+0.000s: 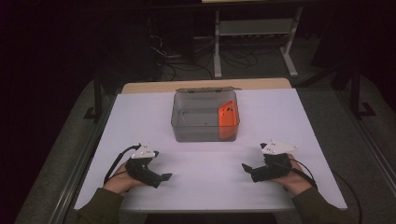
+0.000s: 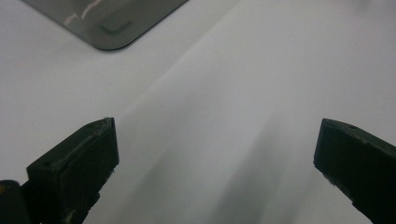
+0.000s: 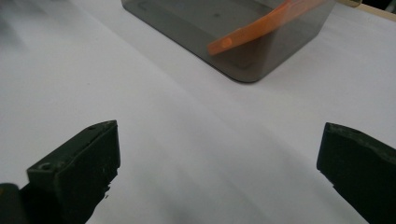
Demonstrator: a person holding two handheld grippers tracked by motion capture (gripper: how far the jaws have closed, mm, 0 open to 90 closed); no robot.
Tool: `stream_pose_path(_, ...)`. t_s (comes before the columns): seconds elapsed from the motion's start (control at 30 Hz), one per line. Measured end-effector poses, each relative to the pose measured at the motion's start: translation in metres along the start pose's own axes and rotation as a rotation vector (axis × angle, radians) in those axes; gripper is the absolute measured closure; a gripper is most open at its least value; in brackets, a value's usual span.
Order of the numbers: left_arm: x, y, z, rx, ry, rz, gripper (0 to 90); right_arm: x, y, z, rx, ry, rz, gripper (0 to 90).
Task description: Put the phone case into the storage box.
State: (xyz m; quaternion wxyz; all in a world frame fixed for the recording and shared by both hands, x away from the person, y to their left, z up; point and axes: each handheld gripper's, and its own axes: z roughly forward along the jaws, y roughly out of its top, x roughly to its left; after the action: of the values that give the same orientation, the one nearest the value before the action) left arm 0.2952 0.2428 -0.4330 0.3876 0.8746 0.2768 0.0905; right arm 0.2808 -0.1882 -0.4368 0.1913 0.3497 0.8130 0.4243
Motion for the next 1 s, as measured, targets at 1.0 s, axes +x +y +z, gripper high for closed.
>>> stream_pose_path(1.0,-0.001,0.0,0.002,0.005,-0.012,0.012,0.0,0.002,-0.011,-0.002,-0.012,-0.004,-0.02,0.0)
